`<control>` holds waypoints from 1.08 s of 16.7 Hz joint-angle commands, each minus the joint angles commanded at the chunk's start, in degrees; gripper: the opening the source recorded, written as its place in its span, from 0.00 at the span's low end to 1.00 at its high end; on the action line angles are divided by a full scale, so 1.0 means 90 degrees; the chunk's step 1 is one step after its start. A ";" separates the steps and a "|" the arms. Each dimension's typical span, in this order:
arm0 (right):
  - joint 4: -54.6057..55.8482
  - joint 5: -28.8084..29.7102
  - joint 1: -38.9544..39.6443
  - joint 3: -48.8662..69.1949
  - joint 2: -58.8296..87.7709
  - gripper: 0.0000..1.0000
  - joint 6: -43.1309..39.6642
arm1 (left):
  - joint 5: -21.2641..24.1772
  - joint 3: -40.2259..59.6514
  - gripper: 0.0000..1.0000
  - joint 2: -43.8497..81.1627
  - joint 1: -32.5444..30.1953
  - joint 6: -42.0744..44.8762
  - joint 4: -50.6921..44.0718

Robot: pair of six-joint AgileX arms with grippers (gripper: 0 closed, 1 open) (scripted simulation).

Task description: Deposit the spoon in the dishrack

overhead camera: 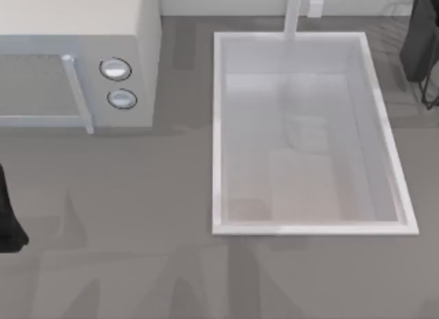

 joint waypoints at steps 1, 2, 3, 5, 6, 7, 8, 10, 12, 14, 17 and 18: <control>0.0024 -0.0013 -0.0023 -0.0007 -0.0014 0.00 0.0016 | 0.0000 0.0000 1.00 0.0000 0.0000 0.0000 0.0000; 0.0024 -0.0013 -0.0023 -0.0007 -0.0014 0.00 0.0016 | 0.0000 0.0000 1.00 0.0000 0.0000 0.0000 0.0000; 0.0024 -0.0013 -0.0023 -0.0007 -0.0014 0.00 0.0016 | 0.0000 0.0000 1.00 0.0000 0.0000 0.0000 0.0000; 0.0012 -0.0005 0.0000 0.0017 0.0007 0.00 0.0015 | 0.0000 0.0000 1.00 0.0000 0.0000 0.0000 0.0000; 0.0025 -0.0002 0.0005 0.0016 0.0021 0.00 0.0016 | 0.0000 0.0000 1.00 0.0000 0.0000 0.0000 0.0000; 0.0096 0.0014 0.0035 0.0014 0.0092 0.00 0.0017 | 0.0000 0.0000 1.00 0.0000 0.0000 0.0000 0.0000; 0.0239 0.0053 0.0088 0.0007 0.0236 0.00 0.0018 | 0.0000 0.0000 1.00 0.0000 0.0000 0.0000 0.0000; 0.0720 0.0200 0.0247 -0.0032 0.0711 0.00 0.0022 | 0.0000 0.0000 1.00 0.0000 0.0000 0.0000 0.0000; 0.1452 0.0428 0.0464 -0.0111 0.1375 0.00 0.0022 | 0.0000 0.0000 1.00 0.0000 0.0000 0.0000 0.0000; 0.2377 0.0720 0.0729 -0.0238 0.2145 0.00 0.0015 | 0.0000 0.0000 1.00 0.0000 0.0000 0.0000 0.0000; 0.3906 0.1219 0.1184 -0.0502 0.3338 0.00 0.0001 | 0.0000 0.0000 1.00 0.0000 0.0000 0.0000 0.0000; 0.4394 0.1387 0.1339 -0.0601 0.3703 0.00 -0.0002 | 0.0000 0.0000 1.00 0.0000 0.0000 0.0000 0.0000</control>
